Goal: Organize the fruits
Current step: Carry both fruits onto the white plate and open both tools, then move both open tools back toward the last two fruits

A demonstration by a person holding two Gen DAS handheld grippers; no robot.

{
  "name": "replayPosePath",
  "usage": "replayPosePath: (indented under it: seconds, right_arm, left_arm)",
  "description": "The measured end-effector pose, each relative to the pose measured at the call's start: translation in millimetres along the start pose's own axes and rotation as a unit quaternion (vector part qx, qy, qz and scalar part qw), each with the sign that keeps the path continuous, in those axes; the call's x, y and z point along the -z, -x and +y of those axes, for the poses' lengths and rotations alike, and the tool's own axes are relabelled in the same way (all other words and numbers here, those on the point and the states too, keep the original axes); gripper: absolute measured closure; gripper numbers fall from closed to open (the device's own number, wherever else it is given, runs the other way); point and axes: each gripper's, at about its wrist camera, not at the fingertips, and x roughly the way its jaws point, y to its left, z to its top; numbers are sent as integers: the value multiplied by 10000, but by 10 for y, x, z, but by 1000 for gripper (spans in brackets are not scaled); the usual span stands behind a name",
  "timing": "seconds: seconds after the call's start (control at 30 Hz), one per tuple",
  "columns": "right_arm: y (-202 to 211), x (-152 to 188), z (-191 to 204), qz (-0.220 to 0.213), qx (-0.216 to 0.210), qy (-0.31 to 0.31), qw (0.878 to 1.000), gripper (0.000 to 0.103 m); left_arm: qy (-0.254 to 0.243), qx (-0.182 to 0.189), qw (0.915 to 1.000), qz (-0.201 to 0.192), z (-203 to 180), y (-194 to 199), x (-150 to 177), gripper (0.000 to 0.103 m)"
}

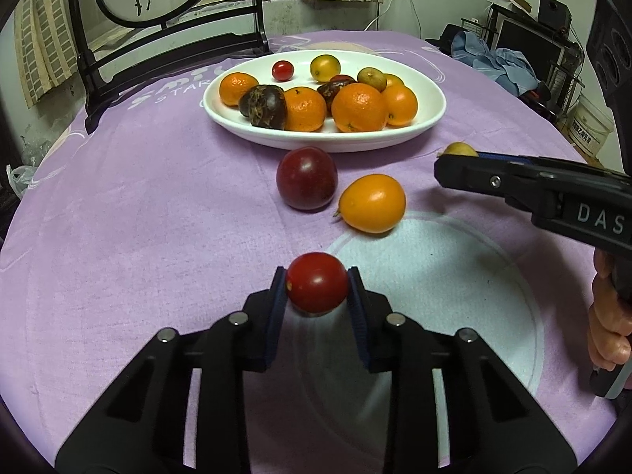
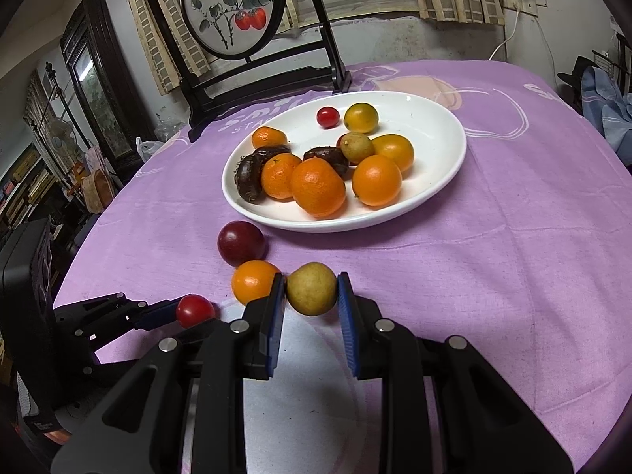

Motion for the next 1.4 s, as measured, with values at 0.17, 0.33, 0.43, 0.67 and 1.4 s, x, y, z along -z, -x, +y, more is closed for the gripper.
replayPosePath:
  seconds: [0.17,0.33,0.43,0.67,1.4]
  right_arm:
    - [87,69,43,-47,-59,28,10000,76]
    - [269,-106,78,-597,-161,103,9980,76]
    - [257,-355,7,-915,-50,17,9958,76]
    - [-161,-897,-282,-968,207,-112,9950,76]
    - [1,-822,-211,-959,-43,-17,9954,39]
  left_arm:
    - [102,-5,9999,-57,12,65,16,72]
    - [403,258,9973,-564,74,381,-175,72]
    - [541,205,9945,-871,137,459,-521,72]
    - [549,-129,9945,-886,210,22,-1347,72]
    - [1086,-878,9847,-1046,379,279,-1223,4]
